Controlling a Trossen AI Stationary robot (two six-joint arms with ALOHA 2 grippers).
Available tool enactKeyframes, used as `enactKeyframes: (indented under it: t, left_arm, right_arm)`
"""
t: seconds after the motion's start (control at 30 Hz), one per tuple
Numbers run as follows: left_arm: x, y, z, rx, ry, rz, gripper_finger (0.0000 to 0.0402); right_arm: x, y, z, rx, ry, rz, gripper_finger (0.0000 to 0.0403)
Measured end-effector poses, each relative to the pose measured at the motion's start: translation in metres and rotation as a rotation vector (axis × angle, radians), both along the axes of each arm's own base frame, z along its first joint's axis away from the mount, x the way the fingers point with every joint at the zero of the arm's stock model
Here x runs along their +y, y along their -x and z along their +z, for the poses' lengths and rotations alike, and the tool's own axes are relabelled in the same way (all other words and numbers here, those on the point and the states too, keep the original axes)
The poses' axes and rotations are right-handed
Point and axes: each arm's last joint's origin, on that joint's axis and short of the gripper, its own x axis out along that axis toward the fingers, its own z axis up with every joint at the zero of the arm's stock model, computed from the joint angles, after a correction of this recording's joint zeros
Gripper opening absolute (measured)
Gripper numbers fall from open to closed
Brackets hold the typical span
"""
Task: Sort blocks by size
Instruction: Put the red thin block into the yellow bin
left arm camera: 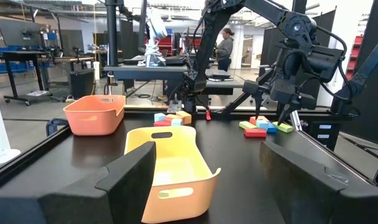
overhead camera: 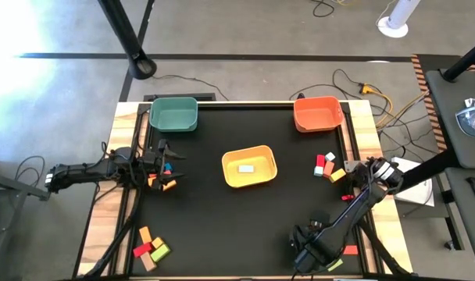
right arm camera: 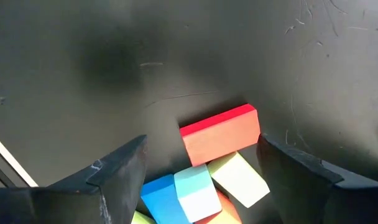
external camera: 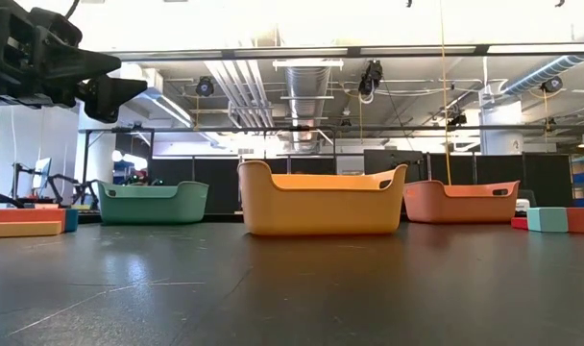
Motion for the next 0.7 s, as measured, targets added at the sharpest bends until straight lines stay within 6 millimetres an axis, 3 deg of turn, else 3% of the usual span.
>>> enactKeyframes:
  t: [0.7]
  left_arm:
    - [0.0000, 0.0000, 0.0000, 0.000, 0.000, 0.000, 0.0274]
  right_arm:
    - [-0.0032, -0.0034, -0.0016, 0.007, -0.001, 0.024, 0.0281]
